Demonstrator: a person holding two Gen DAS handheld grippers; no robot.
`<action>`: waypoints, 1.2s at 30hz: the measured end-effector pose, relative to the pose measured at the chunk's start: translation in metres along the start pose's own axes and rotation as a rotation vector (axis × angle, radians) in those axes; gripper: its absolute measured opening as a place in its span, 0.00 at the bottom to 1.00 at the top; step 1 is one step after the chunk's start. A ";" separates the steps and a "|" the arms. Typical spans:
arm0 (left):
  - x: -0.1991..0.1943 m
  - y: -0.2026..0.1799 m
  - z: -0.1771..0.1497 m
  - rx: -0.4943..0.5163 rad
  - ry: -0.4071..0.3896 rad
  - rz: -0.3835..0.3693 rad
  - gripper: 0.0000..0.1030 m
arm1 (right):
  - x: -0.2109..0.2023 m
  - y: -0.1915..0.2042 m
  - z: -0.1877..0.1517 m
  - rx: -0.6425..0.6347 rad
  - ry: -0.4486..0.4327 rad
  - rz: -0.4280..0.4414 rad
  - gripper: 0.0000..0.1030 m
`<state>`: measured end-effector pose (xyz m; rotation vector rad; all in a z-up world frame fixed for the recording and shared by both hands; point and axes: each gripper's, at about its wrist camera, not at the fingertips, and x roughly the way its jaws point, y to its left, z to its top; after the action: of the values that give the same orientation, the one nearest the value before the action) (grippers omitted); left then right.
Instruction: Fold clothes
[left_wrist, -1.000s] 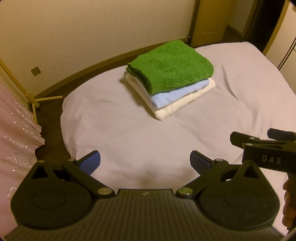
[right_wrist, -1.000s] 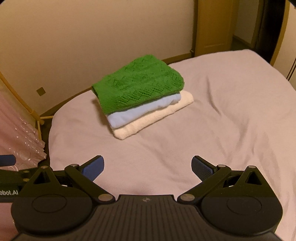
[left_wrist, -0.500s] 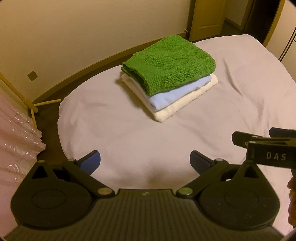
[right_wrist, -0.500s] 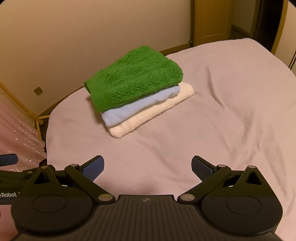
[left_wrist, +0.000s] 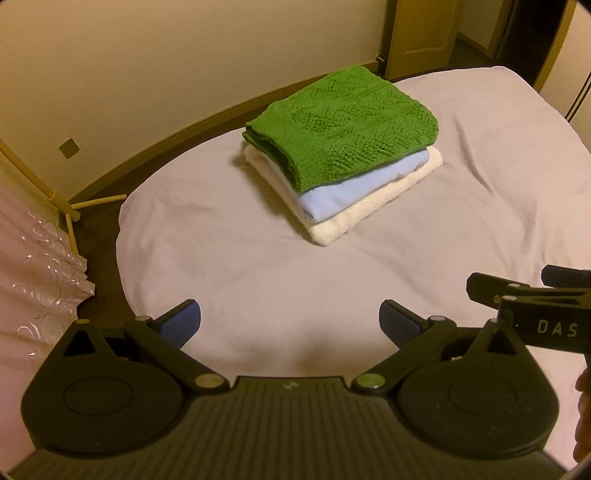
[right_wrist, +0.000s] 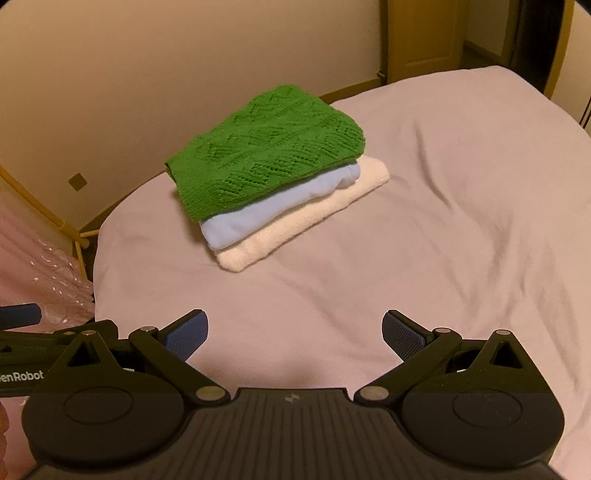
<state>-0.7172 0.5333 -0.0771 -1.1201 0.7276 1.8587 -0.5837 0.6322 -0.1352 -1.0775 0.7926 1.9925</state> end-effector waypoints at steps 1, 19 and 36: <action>0.001 -0.001 0.000 0.000 0.004 0.002 0.99 | 0.000 -0.001 0.000 0.001 0.000 0.001 1.00; 0.028 -0.013 0.010 0.015 0.055 0.012 0.99 | 0.017 -0.014 0.010 0.036 0.029 0.009 1.00; 0.055 -0.018 0.025 0.018 0.066 0.030 0.99 | 0.041 -0.030 0.021 0.075 0.051 -0.001 1.00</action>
<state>-0.7265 0.5816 -0.1162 -1.1693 0.8005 1.8437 -0.5837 0.6771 -0.1663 -1.0886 0.8863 1.9254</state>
